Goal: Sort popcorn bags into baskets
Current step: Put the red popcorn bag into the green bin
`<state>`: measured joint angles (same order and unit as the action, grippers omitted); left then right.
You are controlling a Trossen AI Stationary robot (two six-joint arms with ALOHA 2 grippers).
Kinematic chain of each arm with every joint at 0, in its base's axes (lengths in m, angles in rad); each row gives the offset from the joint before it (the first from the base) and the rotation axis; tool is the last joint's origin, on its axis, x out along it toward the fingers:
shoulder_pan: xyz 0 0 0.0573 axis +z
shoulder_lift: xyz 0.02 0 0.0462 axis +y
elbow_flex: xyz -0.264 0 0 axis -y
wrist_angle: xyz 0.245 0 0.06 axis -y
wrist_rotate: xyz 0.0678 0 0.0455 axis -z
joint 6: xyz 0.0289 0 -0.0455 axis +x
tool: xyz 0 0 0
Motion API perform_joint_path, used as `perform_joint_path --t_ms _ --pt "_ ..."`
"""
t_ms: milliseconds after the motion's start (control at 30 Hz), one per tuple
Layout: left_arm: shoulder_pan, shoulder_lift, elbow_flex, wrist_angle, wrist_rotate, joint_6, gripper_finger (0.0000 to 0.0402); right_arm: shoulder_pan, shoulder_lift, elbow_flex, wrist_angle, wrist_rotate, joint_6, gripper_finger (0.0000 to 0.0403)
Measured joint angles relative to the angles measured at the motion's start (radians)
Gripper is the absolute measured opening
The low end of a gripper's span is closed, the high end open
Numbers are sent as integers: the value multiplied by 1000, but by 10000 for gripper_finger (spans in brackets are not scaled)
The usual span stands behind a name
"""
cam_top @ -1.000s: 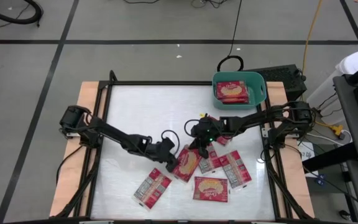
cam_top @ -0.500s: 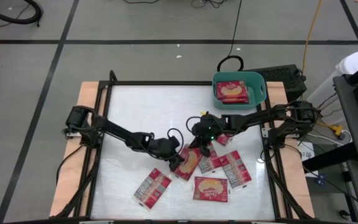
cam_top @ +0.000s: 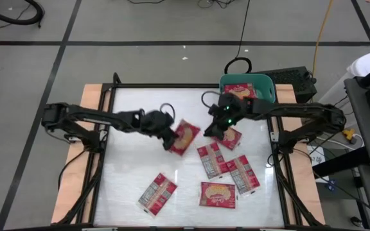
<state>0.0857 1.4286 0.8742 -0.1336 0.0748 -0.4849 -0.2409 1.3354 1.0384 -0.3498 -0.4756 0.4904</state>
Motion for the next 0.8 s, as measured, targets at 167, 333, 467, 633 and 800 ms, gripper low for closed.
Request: perform_joint_path --t_ms 167,333,467,633,800 --pt "99 -56 1 -52 8 201 21 -51 20 226 -171 90 -98 162" --pt "164 -63 1 -55 40 357 20 -122 129 423 -263 99 -135 173" --pt "194 -63 2 -42 57 425 30 -152 230 559 -306 81 -178 181" --pt "211 -63 34 -81 61 459 20 -169 333 627 -315 2 -239 197" --pt "221 -63 53 -70 63 465 23 -172 408 627 -341 -75 -338 205"
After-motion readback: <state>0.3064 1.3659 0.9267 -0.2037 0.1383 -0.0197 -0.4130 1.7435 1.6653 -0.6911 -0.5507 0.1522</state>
